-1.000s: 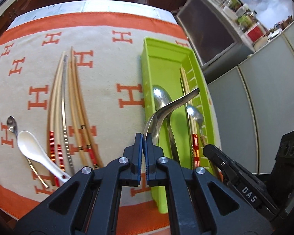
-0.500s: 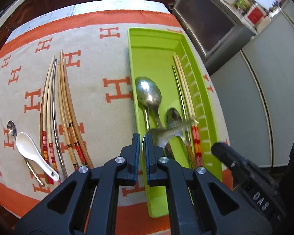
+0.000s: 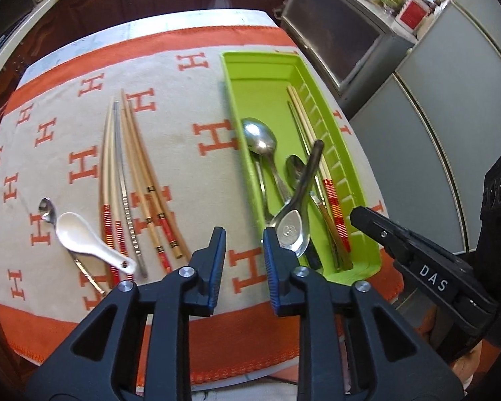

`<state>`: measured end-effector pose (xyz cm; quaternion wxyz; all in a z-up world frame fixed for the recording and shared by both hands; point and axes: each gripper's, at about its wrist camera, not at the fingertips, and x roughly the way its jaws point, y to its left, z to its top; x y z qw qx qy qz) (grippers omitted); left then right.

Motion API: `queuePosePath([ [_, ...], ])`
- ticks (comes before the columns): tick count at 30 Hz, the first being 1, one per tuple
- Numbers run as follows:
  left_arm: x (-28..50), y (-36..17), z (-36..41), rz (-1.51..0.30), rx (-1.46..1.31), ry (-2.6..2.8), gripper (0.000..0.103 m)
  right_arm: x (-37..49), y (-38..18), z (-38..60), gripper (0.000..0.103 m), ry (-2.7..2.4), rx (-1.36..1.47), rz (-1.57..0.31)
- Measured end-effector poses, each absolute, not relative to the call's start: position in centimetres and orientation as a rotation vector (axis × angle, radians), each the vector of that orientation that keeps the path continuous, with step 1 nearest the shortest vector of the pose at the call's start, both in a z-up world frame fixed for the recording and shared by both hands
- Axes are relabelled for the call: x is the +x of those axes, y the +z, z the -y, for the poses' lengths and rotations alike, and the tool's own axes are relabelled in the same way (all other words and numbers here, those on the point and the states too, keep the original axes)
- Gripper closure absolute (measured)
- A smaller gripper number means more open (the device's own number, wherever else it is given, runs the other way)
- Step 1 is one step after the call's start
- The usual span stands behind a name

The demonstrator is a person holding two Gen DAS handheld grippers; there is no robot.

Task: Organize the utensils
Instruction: 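Carry both spoons into the green tray and open both grippers, then move both grippers back over the utensil pile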

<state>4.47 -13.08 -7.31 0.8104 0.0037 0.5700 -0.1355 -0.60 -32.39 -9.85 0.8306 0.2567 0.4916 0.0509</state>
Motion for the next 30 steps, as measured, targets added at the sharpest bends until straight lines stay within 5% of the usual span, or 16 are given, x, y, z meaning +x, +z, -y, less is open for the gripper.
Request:
queuePosePath([
  [30,2.8,-4.0,2.1,-1.103,-0.121,-0.169,0.083,-0.9,-7.2,23.9,0.093,0.199,0.34,-1.062],
])
